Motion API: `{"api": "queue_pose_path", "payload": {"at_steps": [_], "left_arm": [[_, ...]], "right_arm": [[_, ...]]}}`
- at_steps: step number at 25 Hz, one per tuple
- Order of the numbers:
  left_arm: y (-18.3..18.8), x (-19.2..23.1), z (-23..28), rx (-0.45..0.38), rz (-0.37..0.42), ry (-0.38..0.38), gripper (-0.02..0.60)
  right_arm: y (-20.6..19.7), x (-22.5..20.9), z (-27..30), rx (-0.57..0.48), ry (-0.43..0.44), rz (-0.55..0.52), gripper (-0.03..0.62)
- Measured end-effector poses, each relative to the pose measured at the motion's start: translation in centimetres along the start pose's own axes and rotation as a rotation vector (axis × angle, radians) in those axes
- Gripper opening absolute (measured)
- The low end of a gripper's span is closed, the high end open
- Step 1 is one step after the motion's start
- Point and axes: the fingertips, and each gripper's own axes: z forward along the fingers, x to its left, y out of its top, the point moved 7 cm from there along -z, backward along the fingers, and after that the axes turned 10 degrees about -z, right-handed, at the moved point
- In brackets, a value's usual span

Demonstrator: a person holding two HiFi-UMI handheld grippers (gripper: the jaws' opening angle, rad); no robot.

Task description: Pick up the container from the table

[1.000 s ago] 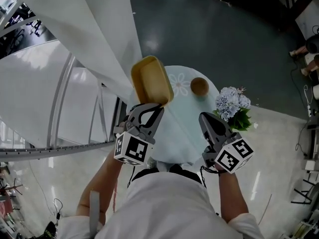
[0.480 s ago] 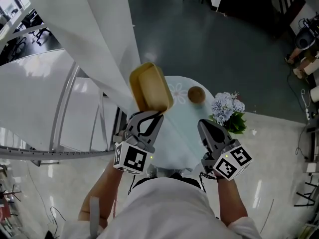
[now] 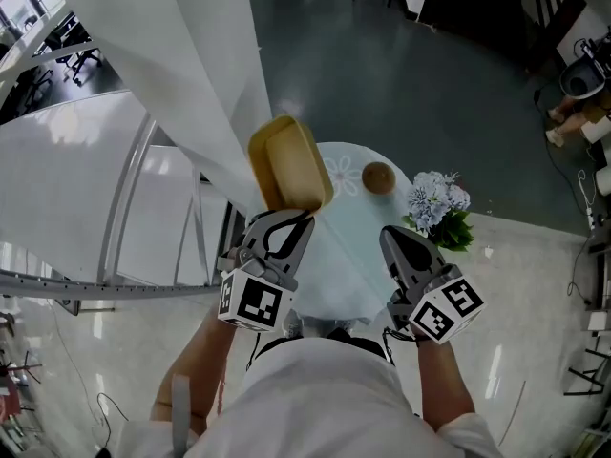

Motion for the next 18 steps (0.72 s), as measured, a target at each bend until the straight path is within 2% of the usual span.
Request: {"api": "queue_pose_path", "payload": {"at_steps": [18], "left_arm": [[-0.37,-0.99,-0.70,0.021,-0.025,0.012,0.032]], "right_arm": [[-0.91,0.49,-0.75,0.016,0.016,0.006,0.017]]}}
